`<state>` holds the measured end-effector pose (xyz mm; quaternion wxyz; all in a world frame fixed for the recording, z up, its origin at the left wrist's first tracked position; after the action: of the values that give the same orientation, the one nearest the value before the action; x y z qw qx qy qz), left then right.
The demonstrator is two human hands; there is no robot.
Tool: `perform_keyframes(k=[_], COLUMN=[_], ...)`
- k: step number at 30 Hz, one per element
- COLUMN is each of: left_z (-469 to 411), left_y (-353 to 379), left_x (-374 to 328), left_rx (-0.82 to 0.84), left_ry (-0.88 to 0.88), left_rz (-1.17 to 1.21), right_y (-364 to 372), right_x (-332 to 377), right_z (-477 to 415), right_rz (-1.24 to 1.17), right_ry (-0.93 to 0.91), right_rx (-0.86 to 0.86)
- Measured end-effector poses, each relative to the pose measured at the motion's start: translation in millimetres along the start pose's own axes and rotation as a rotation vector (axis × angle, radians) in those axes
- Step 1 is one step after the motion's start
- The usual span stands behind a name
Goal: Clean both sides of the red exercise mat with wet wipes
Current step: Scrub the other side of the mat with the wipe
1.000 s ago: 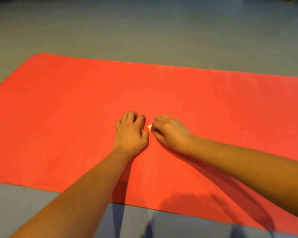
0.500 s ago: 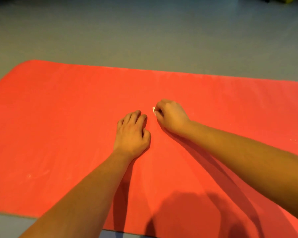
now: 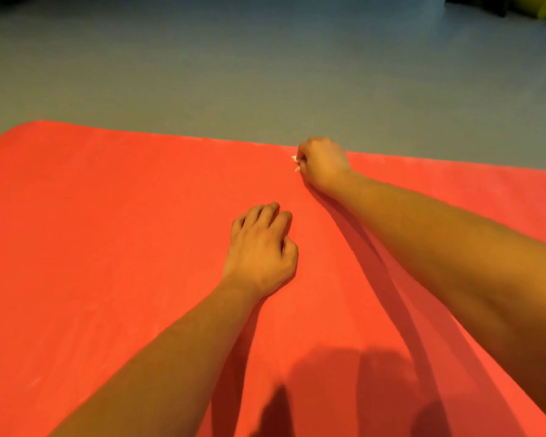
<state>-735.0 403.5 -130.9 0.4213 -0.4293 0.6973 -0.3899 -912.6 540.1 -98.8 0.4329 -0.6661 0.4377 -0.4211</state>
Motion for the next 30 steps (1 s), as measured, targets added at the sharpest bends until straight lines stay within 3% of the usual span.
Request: perform_keyframes(k=[6, 13, 20, 23, 30], left_z=[-1, -1, -1, -2, -2], left_y=[0, 0, 0, 0, -2], left_x=[0, -2, -2, -1, -3], left_rx=[0.007, 0.013, 0.002, 0.001, -0.002], left_ry=[-0.010, -0.005, -0.013, -0.019, -0.006], left_rz=[-0.002, -0.023, -0.009, 0.000, 0.005], right_y=[5, -10, 1, 5, -14], right_x=[-15, -1, -46, -49, -12], right_z=[-22, 54, -27, -39, 41], right_rz=[-0.027, -0.086, -0.016, 0.001, -0.079], right_ry=[0.092, -0.162, 0.129, 0.159, -0.028], right_rx=[0.011, -0.066, -0.022, 0.003, -0.079])
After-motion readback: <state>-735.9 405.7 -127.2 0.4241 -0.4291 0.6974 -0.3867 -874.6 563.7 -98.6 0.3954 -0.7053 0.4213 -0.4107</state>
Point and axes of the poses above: each hand's wrist, its own z-axis away from the middle knuckle, its own y-axis out of the palm, x = y × z, the point moved 7 cm from there along -z, towards the middle knuckle, and after that the axes turned 5 degrees about -x, right-handed, at the moved point
